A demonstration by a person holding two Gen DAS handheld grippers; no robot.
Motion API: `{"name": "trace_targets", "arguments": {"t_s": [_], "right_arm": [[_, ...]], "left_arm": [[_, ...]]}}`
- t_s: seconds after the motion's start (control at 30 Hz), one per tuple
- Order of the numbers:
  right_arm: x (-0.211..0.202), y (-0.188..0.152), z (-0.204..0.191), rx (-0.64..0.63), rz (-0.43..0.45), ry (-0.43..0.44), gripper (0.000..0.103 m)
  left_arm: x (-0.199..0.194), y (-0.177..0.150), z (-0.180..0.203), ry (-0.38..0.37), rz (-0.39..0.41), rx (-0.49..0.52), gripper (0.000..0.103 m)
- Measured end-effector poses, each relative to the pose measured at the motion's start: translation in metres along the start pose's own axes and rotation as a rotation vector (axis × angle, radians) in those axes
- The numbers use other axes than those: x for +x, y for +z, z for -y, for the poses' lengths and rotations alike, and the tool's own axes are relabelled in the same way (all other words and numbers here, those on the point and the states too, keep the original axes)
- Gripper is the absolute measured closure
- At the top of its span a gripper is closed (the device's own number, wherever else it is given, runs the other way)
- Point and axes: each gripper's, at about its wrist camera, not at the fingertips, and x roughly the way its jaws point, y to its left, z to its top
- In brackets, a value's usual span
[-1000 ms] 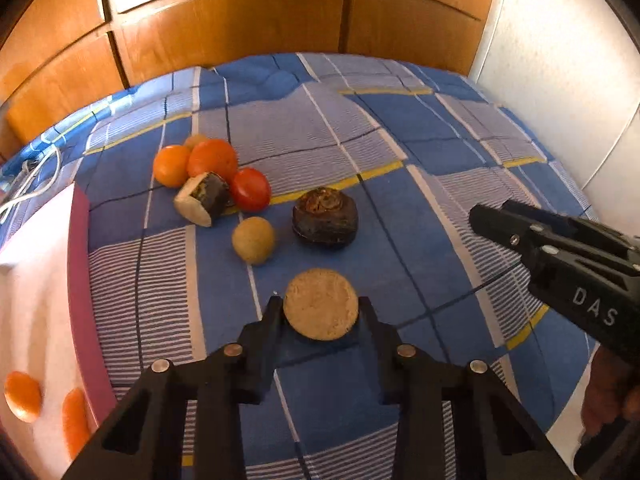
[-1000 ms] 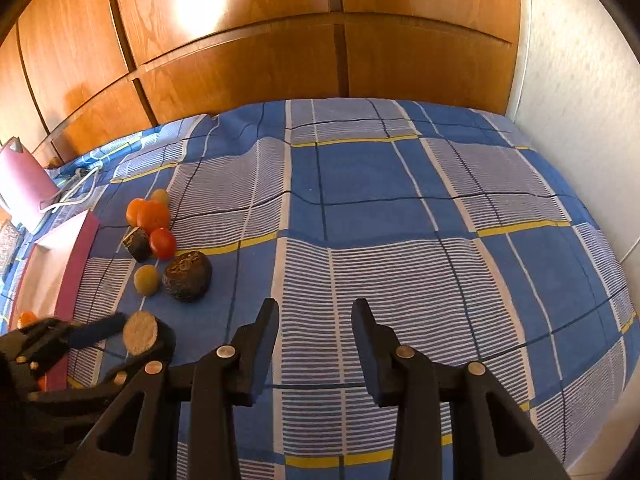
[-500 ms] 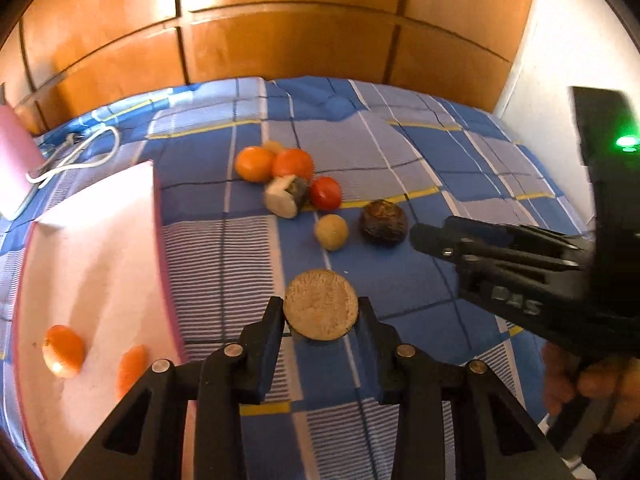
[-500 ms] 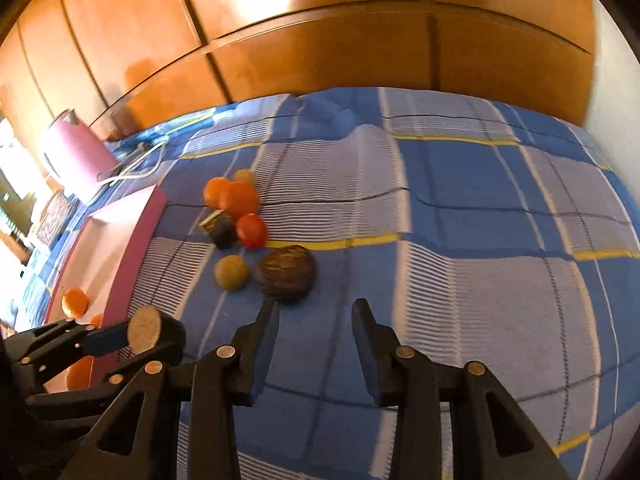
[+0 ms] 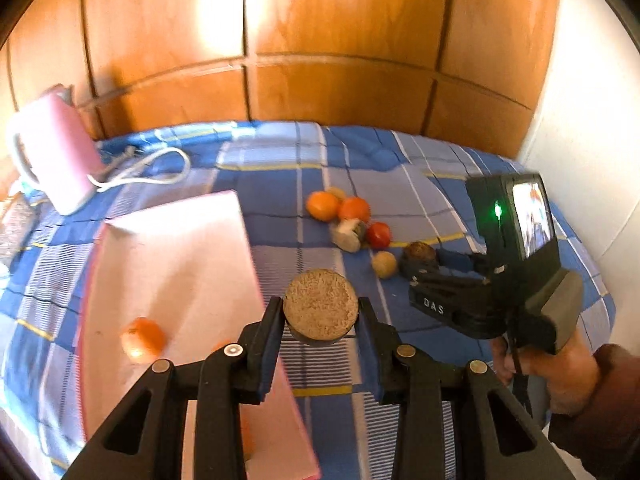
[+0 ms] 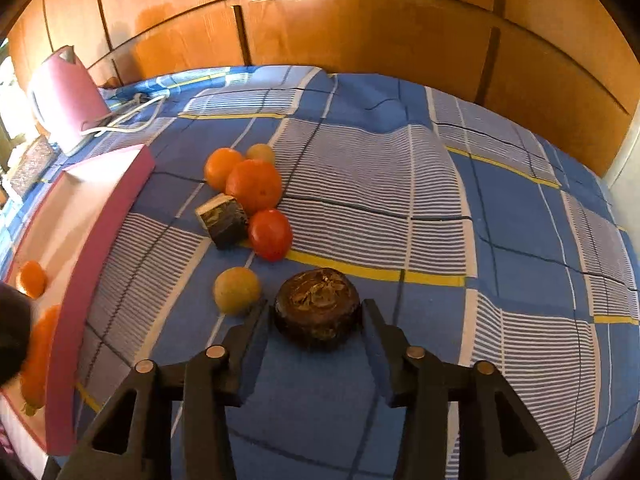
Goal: Organize fruits
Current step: 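Place the beige slice in the tray with the left gripper while the right gripper grasps the dark brown fruit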
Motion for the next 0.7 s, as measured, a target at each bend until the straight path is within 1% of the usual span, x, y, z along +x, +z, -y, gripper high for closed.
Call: {"name": "trace_targets", "arguments": {"t_s": [0.13,0.23,0.47,0.7], "right_arm": [[-0.001,-0.006,-0.003,-0.019,0.038,-0.025,0.059],[0.000,-0.005,0.001,0.008,0.040,-0.005,0.059],[0.002,-0.004,0.004,0.029,0.044,0.017,0.059],[0.003,-0.004,-0.002,0.001,0.038,-0.020,0.059]], "left_arm": [[-0.018,-0.002,-0.012,0.050,0.051,-0.008,0.067],[-0.030,-0.004,-0.023,0.085,0.082,-0.023,0.067],[-0.047,-0.010,-0.050,0.145,0.110,-0.079,0.067],[-0.056,-0.020,-0.071,0.183,0.126,-0.120,0.067]]}}
